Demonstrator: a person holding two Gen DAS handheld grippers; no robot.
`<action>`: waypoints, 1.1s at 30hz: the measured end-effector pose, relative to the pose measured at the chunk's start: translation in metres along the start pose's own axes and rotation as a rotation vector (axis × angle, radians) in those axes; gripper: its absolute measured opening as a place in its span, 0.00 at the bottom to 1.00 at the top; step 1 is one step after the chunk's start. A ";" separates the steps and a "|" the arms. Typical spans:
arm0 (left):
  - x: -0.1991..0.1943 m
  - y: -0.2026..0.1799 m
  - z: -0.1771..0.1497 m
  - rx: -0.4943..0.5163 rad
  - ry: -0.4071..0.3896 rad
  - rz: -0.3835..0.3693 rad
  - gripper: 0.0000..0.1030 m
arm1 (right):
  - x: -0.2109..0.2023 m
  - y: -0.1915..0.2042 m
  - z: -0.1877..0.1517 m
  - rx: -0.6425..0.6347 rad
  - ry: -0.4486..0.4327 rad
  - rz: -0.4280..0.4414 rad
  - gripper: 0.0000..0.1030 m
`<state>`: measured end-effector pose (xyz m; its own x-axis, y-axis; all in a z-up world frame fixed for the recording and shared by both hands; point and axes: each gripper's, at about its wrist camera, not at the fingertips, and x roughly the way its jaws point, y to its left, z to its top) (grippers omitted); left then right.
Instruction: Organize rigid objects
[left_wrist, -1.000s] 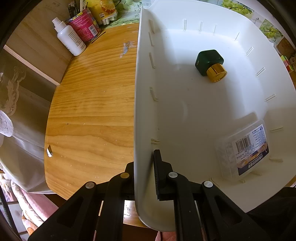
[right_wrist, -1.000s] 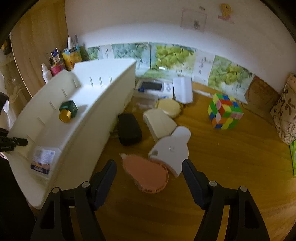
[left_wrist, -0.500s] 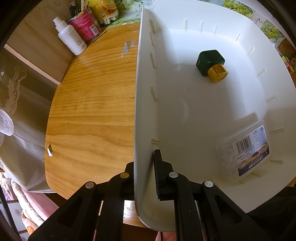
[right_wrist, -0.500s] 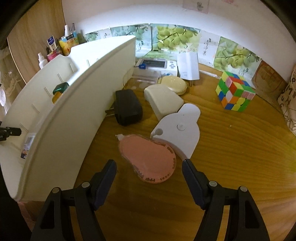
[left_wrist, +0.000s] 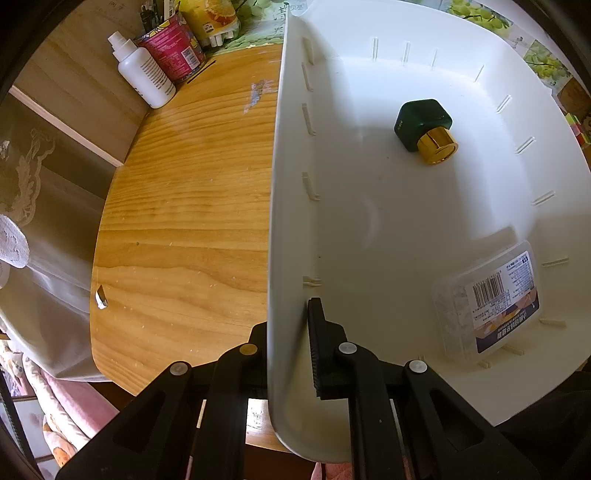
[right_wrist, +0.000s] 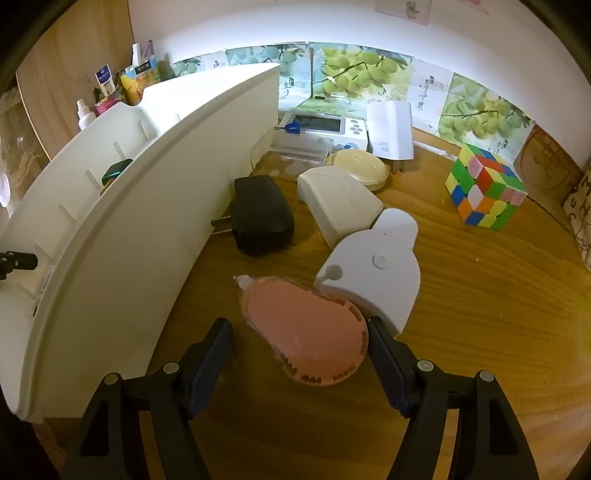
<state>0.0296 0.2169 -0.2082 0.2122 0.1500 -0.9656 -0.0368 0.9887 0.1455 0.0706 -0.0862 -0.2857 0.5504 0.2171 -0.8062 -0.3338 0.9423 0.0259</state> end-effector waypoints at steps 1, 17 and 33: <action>0.000 0.000 0.000 0.000 0.000 0.000 0.12 | 0.001 0.000 0.001 -0.002 -0.001 -0.003 0.72; 0.000 0.000 0.000 0.004 -0.001 0.000 0.12 | 0.002 0.000 0.007 -0.014 0.017 -0.002 0.66; 0.004 -0.001 0.001 0.013 0.004 -0.005 0.11 | -0.007 -0.003 -0.001 0.008 0.015 -0.019 0.66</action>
<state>0.0310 0.2162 -0.2120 0.2088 0.1455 -0.9671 -0.0231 0.9893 0.1439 0.0669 -0.0912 -0.2805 0.5451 0.1954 -0.8153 -0.3175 0.9481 0.0149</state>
